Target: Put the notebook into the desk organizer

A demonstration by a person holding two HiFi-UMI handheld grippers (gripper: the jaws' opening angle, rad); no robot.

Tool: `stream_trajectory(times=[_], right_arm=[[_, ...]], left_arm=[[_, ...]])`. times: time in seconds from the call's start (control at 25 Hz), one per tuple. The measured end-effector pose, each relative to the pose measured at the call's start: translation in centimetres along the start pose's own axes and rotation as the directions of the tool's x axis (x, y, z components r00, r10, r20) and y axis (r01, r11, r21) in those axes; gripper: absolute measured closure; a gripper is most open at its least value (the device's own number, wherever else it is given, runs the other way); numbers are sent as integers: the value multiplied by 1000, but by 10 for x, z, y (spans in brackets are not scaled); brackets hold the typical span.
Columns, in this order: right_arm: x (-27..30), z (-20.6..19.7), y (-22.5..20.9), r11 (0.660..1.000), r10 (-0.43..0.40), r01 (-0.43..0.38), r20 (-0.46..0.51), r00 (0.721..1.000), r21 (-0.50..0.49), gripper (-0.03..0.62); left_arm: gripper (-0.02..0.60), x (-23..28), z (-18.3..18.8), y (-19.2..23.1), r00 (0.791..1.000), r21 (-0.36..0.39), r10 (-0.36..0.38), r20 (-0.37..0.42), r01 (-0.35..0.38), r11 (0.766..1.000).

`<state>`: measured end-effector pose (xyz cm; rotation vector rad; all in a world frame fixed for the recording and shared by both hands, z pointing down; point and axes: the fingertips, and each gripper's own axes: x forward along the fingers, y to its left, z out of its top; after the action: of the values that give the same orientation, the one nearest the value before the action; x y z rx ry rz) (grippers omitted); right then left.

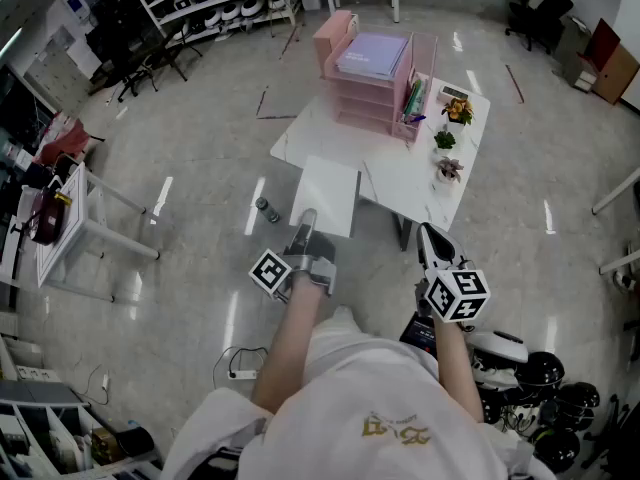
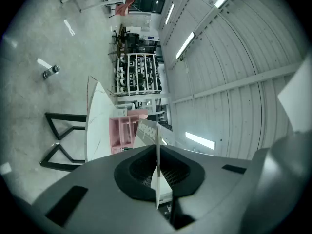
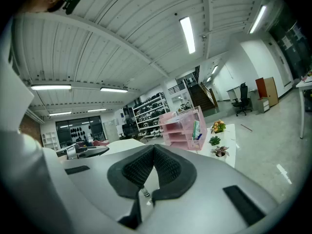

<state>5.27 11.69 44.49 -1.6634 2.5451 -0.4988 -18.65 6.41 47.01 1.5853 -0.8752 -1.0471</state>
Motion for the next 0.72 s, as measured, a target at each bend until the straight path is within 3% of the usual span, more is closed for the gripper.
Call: stream_trajectory(times=[0.36,0.48,0.72], right_arm=[[3,-5,11,1000,-6,6,-1,1000,0,582],[-1,-3,14,999,0,0,8,1000,43,582],[3,-8,-4,998,-32,32,-9,999,49,582]], left_arm=[[555,-9,17,3,1000,-31,-7,27,7,999],[554,-12,19,1,999,-41,-9,40,10,999],[554,2,17,19,998,-87,20,54,-15,996]])
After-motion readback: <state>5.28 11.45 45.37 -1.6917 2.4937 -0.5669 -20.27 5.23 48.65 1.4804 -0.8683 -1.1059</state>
